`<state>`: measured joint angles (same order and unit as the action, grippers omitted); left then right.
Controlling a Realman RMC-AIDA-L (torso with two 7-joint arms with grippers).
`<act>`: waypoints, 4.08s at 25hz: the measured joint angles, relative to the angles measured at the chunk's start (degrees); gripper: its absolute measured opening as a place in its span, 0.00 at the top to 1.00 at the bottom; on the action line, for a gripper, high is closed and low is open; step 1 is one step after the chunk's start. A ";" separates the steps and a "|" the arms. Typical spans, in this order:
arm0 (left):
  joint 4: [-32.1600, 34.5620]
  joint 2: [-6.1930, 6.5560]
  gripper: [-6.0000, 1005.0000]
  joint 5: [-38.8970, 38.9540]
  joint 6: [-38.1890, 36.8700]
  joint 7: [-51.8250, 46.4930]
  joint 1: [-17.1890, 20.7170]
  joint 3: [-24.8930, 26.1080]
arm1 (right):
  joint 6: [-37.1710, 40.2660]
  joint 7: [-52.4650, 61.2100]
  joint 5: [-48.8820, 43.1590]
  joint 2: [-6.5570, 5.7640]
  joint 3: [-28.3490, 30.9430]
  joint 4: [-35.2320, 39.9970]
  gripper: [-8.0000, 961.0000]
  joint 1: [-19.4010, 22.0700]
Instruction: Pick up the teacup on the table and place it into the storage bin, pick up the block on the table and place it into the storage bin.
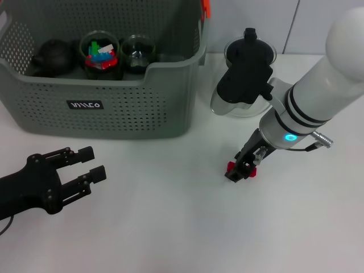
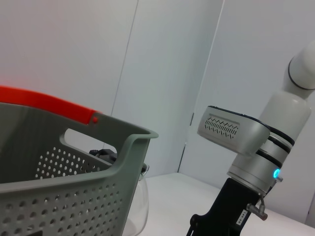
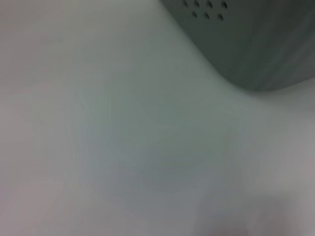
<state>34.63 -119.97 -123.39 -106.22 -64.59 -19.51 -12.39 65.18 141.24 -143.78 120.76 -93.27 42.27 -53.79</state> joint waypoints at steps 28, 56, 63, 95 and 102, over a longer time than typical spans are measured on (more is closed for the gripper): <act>0.00 0.00 0.44 0.09 0.13 -0.19 -0.12 0.09 | 22.22 -2.18 3.07 -0.73 21.27 23.80 0.79 6.54; -0.66 0.00 0.44 0.17 0.14 -0.36 -1.02 0.90 | -23.75 -31.55 41.62 -0.02 24.44 -5.72 0.79 -15.22; -0.70 0.00 0.44 0.17 0.22 -0.37 -1.53 1.64 | -37.96 -57.57 65.35 0.95 18.76 -24.86 0.79 -23.37; -0.79 -0.15 0.44 0.09 0.35 -0.36 -0.72 1.67 | -14.16 -61.18 76.61 -0.37 11.46 4.42 0.35 2.30; -0.35 0.35 0.44 -0.68 -1.55 -0.36 -0.80 1.32 | 7.85 -63.43 75.64 -1.36 14.19 16.65 0.17 25.11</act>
<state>34.28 -119.63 -124.07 -107.77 -64.95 -20.31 -11.06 73.03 77.81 -68.14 119.40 -79.08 58.92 -28.68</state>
